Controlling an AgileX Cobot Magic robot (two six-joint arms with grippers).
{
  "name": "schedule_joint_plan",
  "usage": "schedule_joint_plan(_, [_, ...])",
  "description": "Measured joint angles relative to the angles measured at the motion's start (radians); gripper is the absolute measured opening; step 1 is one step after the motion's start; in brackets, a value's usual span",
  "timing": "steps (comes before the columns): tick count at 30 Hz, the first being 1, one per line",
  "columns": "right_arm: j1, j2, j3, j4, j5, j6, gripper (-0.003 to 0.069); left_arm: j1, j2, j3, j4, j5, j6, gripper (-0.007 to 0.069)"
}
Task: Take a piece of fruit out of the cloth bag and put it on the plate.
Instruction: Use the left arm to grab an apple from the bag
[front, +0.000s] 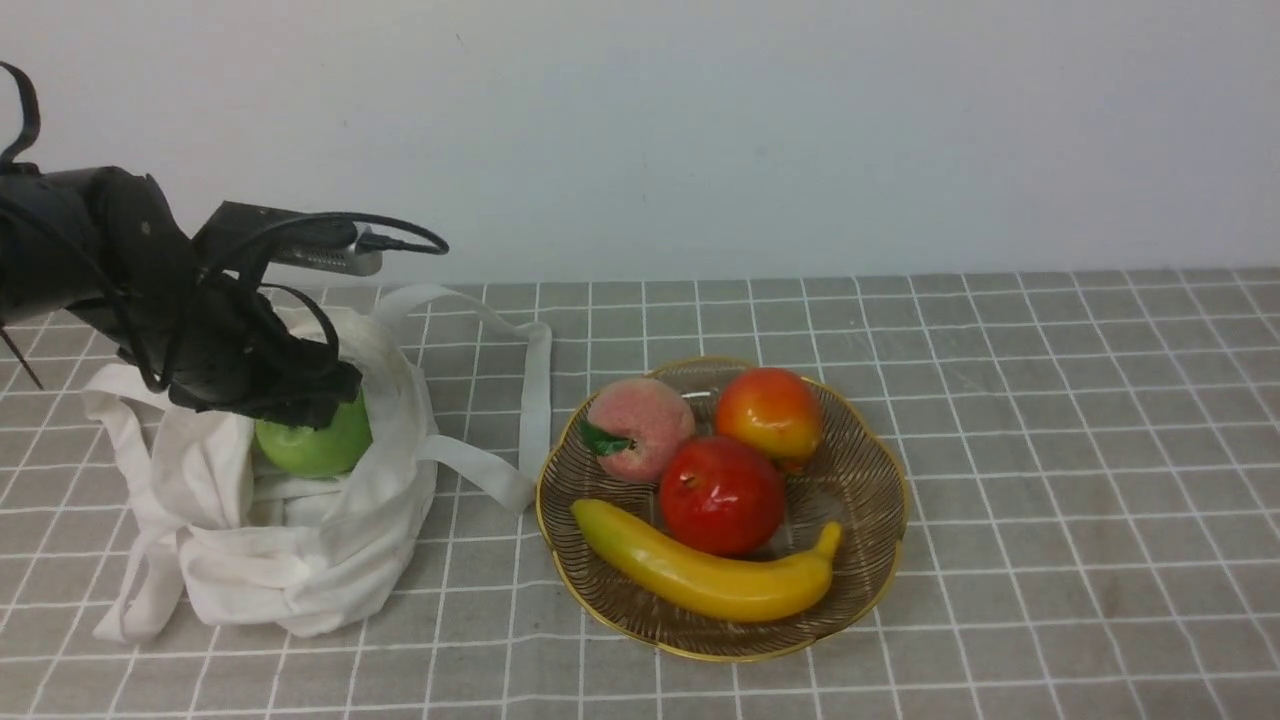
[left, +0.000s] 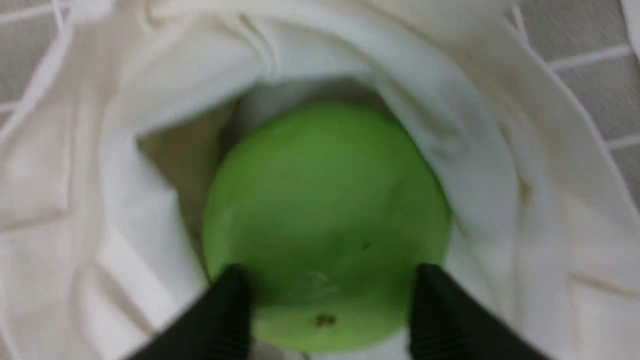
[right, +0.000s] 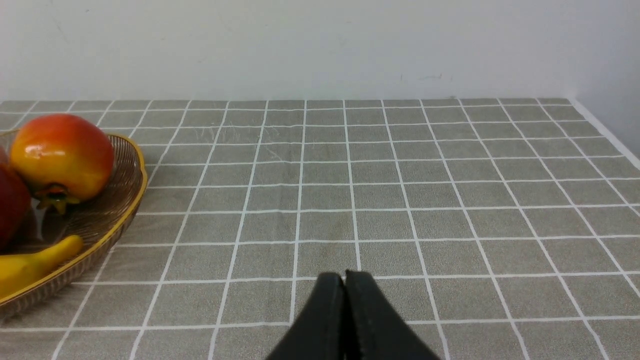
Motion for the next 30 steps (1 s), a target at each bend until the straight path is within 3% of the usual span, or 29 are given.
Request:
schedule_joint_plan(1, [0.0,0.0,0.0,0.0,0.0,0.0,-0.0018,0.0,-0.035,0.001,-0.002,0.017,0.001,0.0127])
schedule_joint_plan(2, [0.0,0.0,0.0,0.0,0.0,0.0,-0.0018,0.0,-0.065,0.001,-0.003,0.022,0.001,0.0071])
schedule_joint_plan(4, [0.0,0.0,0.0,0.0,0.0,0.0,-0.0018,0.0,-0.113,0.001,-0.006,0.035,0.001,0.0025])
schedule_joint_plan(9, [0.0,0.0,0.0,0.0,0.0,0.0,-0.0018,-0.002,-0.198,0.001,-0.011,0.043,0.001,-0.0008])
schedule_joint_plan(14, [0.0,0.0,0.0,0.0,0.0,0.0,-0.0018,-0.003,-0.187,0.001,0.012,0.043,0.005,0.0006])
schedule_joint_plan(18, [0.0,0.0,0.0,0.0,0.0,0.0,-0.0018,-0.003,-0.128,0.001,0.051,0.032,0.036,0.0088])
schedule_joint_plan(22, [0.0,0.0,0.0,0.0,0.0,0.0,-0.0018,-0.003,-0.06,0.001,0.064,-0.019,0.047,0.0242])
schedule_joint_plan(27, [0.0,0.0,0.0,0.0,0.0,0.0,-0.0018,-0.005,0.011,0.001,0.069,-0.117,0.051,0.051])
schedule_joint_plan(30, [0.0,0.0,0.0,0.0,0.0,0.0,-0.0018,-0.005,0.037,0.001,0.075,-0.14,0.051,0.0582])
